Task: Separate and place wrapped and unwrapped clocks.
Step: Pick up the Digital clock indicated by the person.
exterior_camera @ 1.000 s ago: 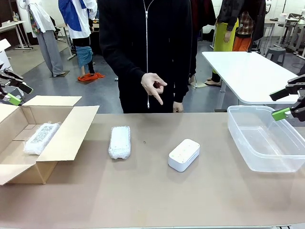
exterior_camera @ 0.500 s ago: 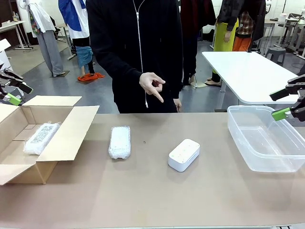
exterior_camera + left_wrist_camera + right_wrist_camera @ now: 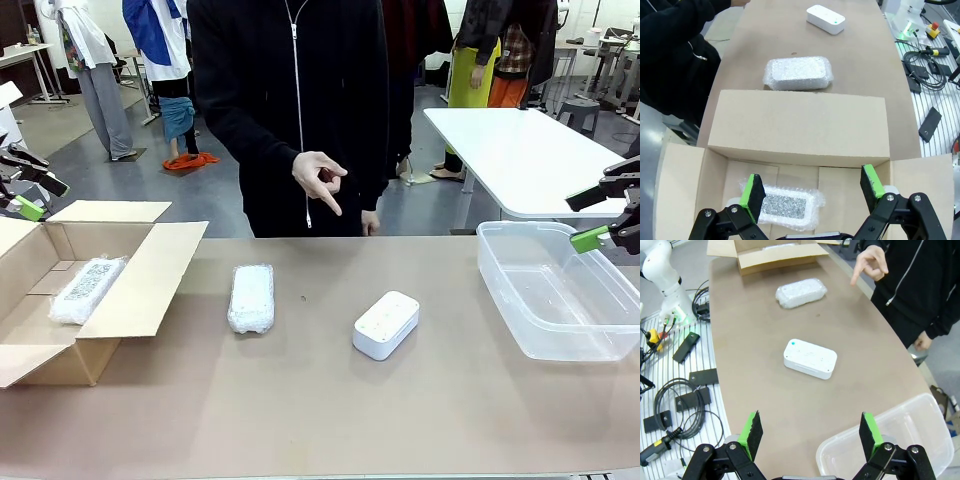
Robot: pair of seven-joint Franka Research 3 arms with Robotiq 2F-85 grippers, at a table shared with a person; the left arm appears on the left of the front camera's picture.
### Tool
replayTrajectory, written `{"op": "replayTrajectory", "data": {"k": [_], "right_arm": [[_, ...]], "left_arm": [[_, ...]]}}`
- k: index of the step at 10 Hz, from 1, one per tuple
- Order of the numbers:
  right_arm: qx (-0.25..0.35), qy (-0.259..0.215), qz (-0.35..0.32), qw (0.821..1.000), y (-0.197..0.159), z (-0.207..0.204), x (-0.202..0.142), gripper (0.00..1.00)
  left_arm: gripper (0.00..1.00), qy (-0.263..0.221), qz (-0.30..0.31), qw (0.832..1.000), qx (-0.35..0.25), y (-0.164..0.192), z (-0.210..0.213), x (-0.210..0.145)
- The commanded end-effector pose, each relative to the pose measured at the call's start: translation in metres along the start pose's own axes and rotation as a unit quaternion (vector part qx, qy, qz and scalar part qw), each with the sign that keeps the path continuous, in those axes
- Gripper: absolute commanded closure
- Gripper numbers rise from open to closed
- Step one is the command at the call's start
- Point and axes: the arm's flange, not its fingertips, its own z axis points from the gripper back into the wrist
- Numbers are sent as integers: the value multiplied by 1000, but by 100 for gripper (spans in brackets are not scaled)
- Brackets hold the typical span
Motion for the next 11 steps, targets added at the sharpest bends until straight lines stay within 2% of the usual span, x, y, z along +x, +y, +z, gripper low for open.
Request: {"op": "replayTrajectory", "data": {"k": [1,3,4,5,8,11], "right_arm": [[11,-17,3,1000,-3,-1,2,0],[11,-17,3,1000,-3,-1,2,0],[0,0,0,1000,0,0,0,0],[4,39,-1,999,-8,2,27,0],[79,151,60,984,-44,-22,114,0],[171,257,120,944,-76,-64,164,0]], "left_arm": [[0,7,0,1000,-3,-1,0,-1],[0,7,0,1000,-3,-1,0,-1],[0,7,0,1000,-3,-1,0,-1],[0,7,0,1000,-3,-1,0,-1],[0,7,0,1000,-3,-1,0,-1],[0,7,0,1000,-3,-1,0,-1]]}}
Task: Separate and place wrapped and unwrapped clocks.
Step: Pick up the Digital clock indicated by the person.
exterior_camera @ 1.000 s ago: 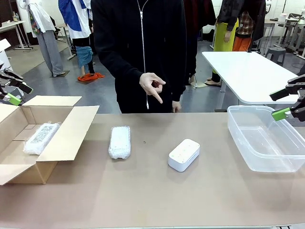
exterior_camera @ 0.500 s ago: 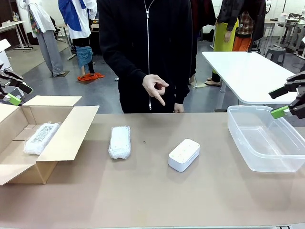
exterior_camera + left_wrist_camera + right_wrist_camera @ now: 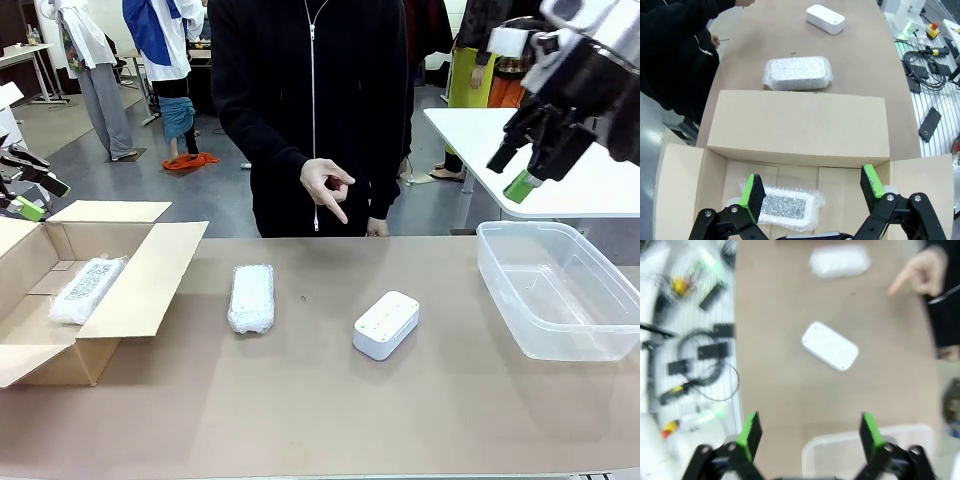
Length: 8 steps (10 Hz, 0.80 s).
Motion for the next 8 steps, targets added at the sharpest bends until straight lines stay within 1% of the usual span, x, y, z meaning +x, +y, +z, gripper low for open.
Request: {"op": "replayTrajectory", "data": {"k": [1,3,4,6,7,8], "right_arm": [[39,89,50,994,-37,7,14,0],[35,137,104,985,-69,-20,34,0],[35,163,125,978,-82,-39,46,0],[25,182,172,968,-91,-74,65,0],[15,181,190,965,-91,-90,70,0],[21,175,204,963,-91,-109,74,0]], "left_arm": [[0,6,0,1000,-2,-1,1,-1],[0,6,0,1000,-2,-1,1,-1],[0,6,0,1000,-2,-1,1,-1],[0,6,0,1000,-2,-1,1,-1],[0,6,0,1000,-2,-1,1,-1],[0,6,0,1000,-2,-1,1,-1]]}}
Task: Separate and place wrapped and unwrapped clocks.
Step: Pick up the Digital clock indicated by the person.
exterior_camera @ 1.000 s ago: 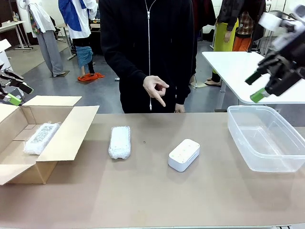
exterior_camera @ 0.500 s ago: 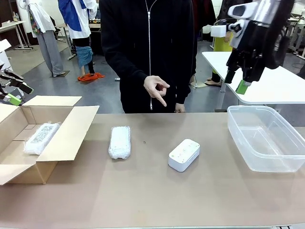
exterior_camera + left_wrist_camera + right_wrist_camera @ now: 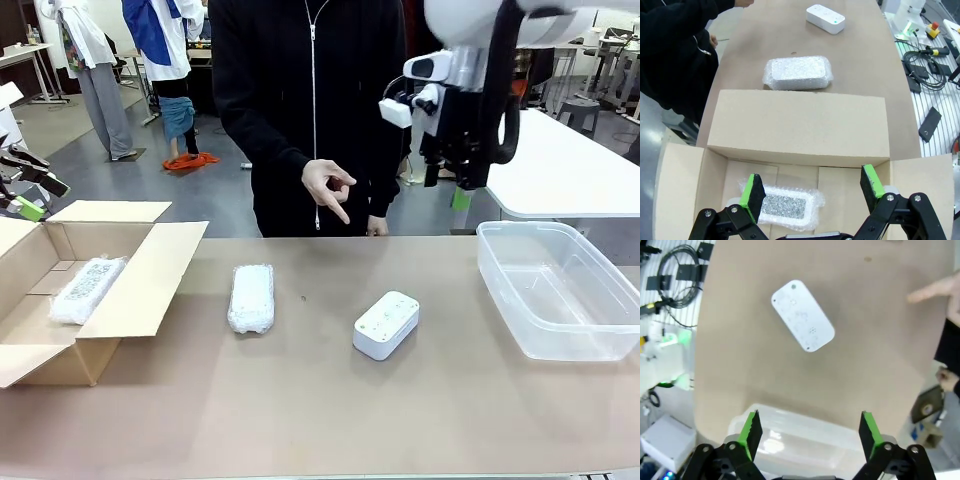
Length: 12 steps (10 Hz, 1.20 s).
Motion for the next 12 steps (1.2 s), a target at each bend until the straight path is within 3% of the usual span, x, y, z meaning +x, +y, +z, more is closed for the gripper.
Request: {"op": "replayTrajectory", "data": {"k": [1,7,12], "right_arm": [[-1,-16,31,999,-1,-30,2,0],[37,-85,59,994,-34,-142,20,0],[73,-112,101,986,-25,-188,25,0]], "left_arm": [[0,6,0,1000,-3,-1,1,0],[0,6,0,1000,-3,-1,1,0],[0,6,0,1000,-3,-1,1,0]]}}
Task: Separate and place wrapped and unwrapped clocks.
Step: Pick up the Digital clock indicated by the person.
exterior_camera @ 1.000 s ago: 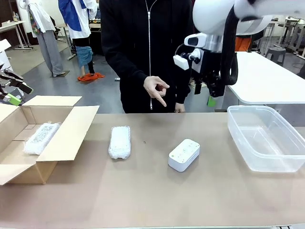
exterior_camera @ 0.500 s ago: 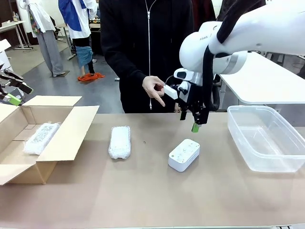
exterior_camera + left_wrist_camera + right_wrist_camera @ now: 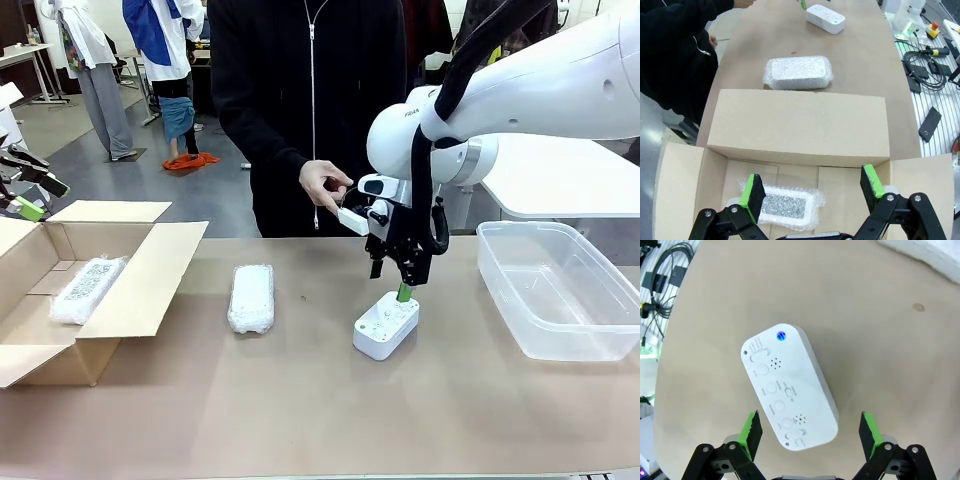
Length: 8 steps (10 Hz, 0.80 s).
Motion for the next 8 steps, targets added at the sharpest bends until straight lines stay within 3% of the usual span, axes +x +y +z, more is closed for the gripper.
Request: {"op": "replayTrajectory", "data": {"k": [1,8], "right_arm": [[-3,-24,27,999,9,-10,1,0],[6,-11,55,998,17,-41,-1,0]], "left_arm": [[0,6,-1,1000,-3,-1,1,0],[0,6,-1,1000,-3,-1,1,0]]}}
